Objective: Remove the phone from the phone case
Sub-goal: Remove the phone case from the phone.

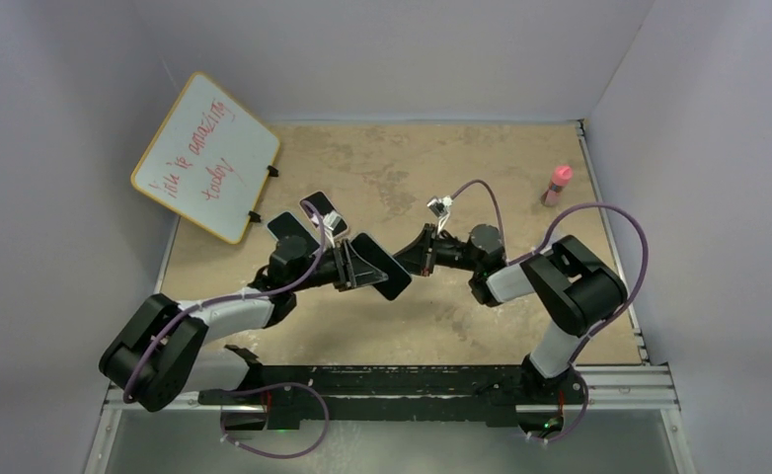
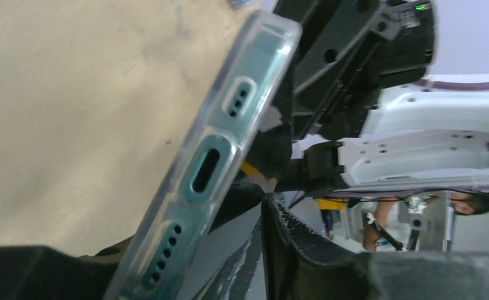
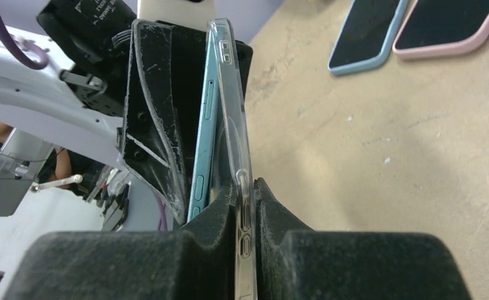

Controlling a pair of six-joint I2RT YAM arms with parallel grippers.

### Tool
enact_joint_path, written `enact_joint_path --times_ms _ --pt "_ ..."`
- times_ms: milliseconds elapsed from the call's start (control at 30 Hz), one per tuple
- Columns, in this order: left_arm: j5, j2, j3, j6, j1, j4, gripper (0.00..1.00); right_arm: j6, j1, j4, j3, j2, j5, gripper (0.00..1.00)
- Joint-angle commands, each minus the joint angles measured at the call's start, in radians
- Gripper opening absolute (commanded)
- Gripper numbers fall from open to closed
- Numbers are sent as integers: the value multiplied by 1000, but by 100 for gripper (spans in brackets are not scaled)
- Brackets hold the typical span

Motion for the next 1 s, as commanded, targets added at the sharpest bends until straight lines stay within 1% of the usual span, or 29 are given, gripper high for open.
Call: enact_joint_path --times_ms 0,133,267,500,700,833,967 --pt "-157 19 40 153 -28 -185 41 33 67 50 4 21 29 0" --pt "-257 3 44 191 -28 -299 50 15 67 49 -3 44 73 0" --pt "-342 -19 42 209 -28 -382 54 14 67 78 -15 76 115 0" --pt "-425 -62 38 205 -30 -470 58 31 67 141 -44 139 208 0" --pt "-457 -73 52 210 -34 -513 59 91 68 258 -64 223 236 0" --pt "-534 -106 98 224 -71 -602 61 86 69 270 -76 250 278 0" --pt "-681 -102 200 228 -171 -717 61 36 73 210 -88 231 335 0"
